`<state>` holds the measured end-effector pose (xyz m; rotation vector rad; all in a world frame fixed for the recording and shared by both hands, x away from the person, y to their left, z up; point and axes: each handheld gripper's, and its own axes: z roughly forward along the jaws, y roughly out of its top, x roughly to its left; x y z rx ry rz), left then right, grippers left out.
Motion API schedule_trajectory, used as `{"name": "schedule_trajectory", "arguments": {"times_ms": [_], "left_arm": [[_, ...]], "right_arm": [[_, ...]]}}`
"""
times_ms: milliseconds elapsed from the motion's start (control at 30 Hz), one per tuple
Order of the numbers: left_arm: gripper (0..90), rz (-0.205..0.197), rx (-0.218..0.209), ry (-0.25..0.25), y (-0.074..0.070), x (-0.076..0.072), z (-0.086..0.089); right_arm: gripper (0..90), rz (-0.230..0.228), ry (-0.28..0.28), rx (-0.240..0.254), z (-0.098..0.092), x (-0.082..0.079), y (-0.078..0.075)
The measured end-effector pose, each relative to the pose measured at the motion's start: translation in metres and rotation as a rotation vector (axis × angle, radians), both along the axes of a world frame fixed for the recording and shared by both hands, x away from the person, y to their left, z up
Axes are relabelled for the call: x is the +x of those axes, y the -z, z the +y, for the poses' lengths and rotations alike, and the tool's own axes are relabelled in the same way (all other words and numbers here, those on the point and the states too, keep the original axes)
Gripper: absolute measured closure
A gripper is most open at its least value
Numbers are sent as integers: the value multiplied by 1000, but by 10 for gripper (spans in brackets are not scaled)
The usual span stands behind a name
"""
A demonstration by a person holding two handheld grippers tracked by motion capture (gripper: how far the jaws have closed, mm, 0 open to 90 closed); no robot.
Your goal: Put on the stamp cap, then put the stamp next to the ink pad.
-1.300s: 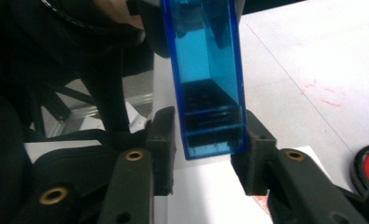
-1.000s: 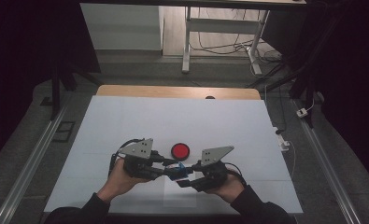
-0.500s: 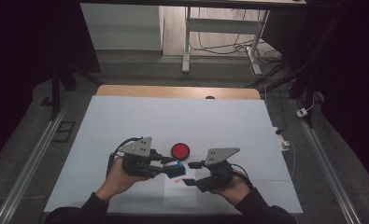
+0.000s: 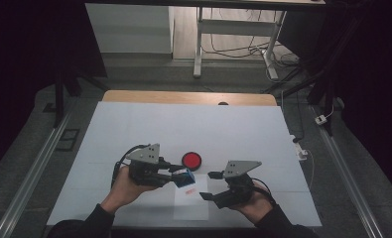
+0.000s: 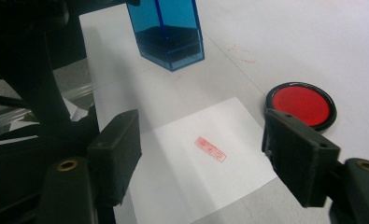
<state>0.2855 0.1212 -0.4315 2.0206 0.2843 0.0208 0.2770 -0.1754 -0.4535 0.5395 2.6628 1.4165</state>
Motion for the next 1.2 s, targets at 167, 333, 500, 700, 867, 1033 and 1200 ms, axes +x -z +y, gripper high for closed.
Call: {"name": "schedule_trajectory", "arguments": {"times_ms": [167, 333, 500, 700, 867, 1033, 1200], "left_arm": [[704, 1, 8, -14, -1, 1, 2], [704, 8, 11, -29, -1, 2, 5], [704, 14, 23, -53, 0, 3, 8], [704, 15, 36, -76, 0, 5, 11], [703, 20, 55, -99, 1, 7, 12], [703, 26, 72, -128, 2, 10, 16], [703, 31, 90, -160, 4, 12, 19]], "right_arm": [[239, 11, 28, 0, -5, -2, -1], [210, 14, 51, -13, -10, -6, -2], [172, 22, 80, -18, -16, -10, -1], [114, 25, 119, -38, -22, -15, 0], [94, 24, 158, -52, -29, -17, 1], [64, 9, 190, -81, -35, -20, 3], [26, -3, 225, -92, -42, -21, 4]]}}
